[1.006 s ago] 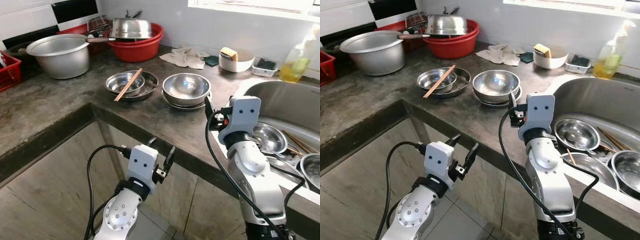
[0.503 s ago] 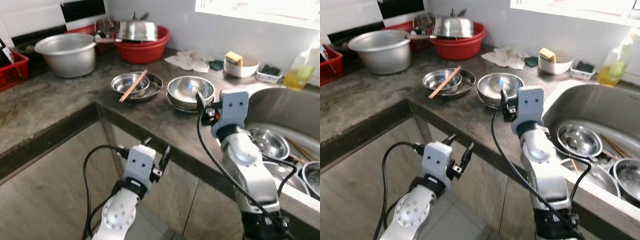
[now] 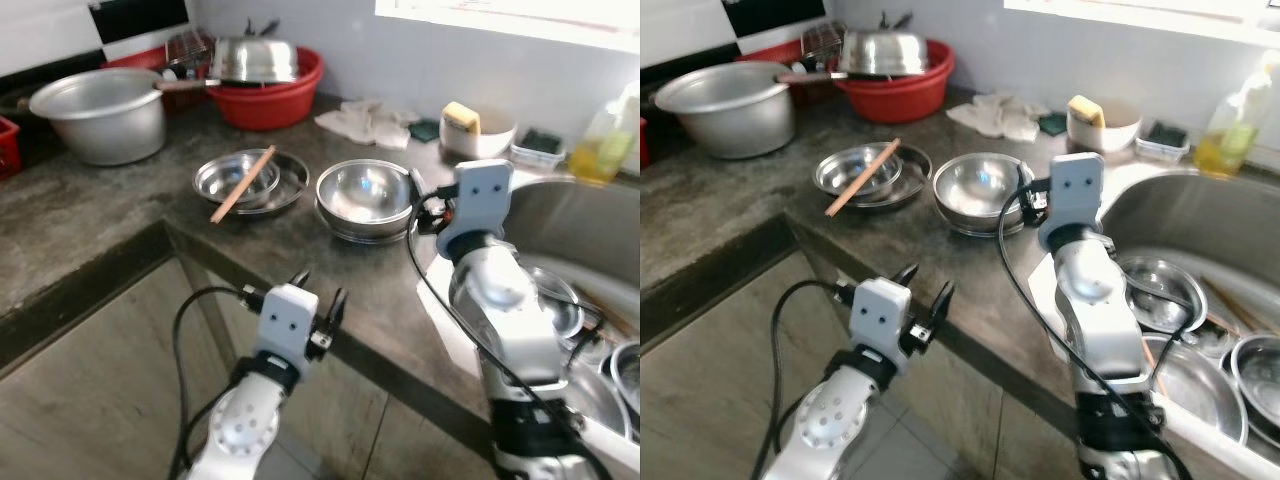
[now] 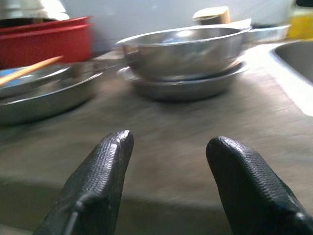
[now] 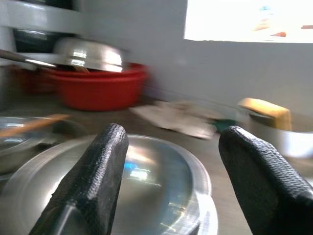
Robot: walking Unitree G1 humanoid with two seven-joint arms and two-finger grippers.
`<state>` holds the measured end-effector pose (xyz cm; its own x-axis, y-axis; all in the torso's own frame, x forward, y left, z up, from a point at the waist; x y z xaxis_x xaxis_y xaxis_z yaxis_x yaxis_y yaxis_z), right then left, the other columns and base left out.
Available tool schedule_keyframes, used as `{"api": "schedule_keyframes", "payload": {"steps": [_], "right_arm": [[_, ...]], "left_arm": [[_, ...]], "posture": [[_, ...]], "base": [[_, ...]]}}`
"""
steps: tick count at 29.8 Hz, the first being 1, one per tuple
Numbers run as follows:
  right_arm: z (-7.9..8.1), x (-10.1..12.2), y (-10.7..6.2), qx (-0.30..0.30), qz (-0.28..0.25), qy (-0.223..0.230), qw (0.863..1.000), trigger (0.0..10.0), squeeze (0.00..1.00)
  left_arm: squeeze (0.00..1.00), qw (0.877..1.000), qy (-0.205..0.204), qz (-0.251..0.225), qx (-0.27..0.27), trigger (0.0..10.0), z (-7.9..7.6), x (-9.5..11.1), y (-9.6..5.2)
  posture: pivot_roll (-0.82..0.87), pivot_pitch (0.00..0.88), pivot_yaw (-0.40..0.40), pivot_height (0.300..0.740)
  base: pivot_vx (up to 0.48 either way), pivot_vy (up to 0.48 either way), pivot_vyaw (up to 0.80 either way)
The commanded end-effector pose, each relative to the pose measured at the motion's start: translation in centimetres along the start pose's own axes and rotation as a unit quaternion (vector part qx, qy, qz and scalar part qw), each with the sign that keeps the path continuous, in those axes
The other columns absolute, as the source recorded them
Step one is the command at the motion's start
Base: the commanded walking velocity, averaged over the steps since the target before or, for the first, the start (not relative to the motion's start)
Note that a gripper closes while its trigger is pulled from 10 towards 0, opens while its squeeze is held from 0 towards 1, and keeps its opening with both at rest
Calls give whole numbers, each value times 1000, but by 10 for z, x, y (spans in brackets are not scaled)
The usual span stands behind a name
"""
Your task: Kitchen organization
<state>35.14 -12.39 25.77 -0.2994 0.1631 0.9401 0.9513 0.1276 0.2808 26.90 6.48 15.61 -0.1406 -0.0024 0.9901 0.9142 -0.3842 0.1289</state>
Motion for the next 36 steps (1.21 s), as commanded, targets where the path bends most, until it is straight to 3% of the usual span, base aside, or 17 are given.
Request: {"api": "schedule_keyframes", "payload": {"steps": [1,3,4,9,10,11,16,19,23,25,28,36], "right_arm": [[-6,3,4,-5,-6,-1,1000,10000,0],[-7,2,9,0,4,-3,1000,10000,20],[-6,-1,12,7,15,-3,1000,10000,1000],[-2,-13,22,26,67,-12,997,10000,1000],[-2,-15,24,24,75,-20,997,10000,133],[-3,-14,29,18,81,-22,996,10000,0],[-14,-12,41,-14,106,1,994,10000,0],[-18,-14,44,-26,126,-11,992,10000,0],[-38,-15,52,-90,159,-1,983,10000,0],[-40,-16,53,-91,169,7,981,10000,0],[-30,-21,56,-29,217,65,974,10000,0],[-29,-23,59,-22,252,80,964,10000,0]], "left_arm": [[0,1000,-4,1,-5,10000,-5,0,0],[0,1000,-6,3,-9,10000,-6,-1,-1],[0,1000,-7,5,-10,10000,-7,-2,-2],[0,999,-23,6,-28,10000,-14,-3,-5],[0,999,-23,5,-29,10000,-14,-2,-6],[0,999,-28,2,-33,10000,-16,-1,-6],[0,998,-35,2,-43,10000,-22,0,-7],[0,998,-35,1,-44,10000,-23,0,-7],[0,998,-36,3,-45,10000,-24,-1,-9],[0,998,-36,3,-45,10000,-24,-2,-8],[0,998,-36,2,-43,10000,-24,-1,-7],[0,998,-36,2,-43,10000,-24,-2,-7]], "posture": [[93,99,-3,740],[92,101,-4,740],[95,102,-4,740],[98,105,-6,740],[98,105,-6,740],[99,106,-10,740],[101,105,-13,740],[101,106,-13,740],[104,101,-13,740],[103,97,-18,740],[102,97,-17,740],[100,87,-15,740]], "base": [[0,0,0],[0,0,0],[0,0,0],[0,0,0],[0,0,0],[0,0,0],[0,0,0],[0,0,0],[0,0,0],[0,0,0],[0,0,0],[0,0,0]]}}
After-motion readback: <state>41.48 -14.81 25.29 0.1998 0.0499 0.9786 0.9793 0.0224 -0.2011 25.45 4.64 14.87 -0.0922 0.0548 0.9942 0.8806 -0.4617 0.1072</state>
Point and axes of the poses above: a point about 5 cm out from each wrist's last joint towards the gripper, its own y axis pointing out of the wrist towards the gripper, its own x axis along the axis of the wrist's last joint, z = x × y, the point moved 3 cm from there along y, pointing out of the wrist towards the gripper, and after that the axes turned 7 degrees about -y, right-handed, at the moved point
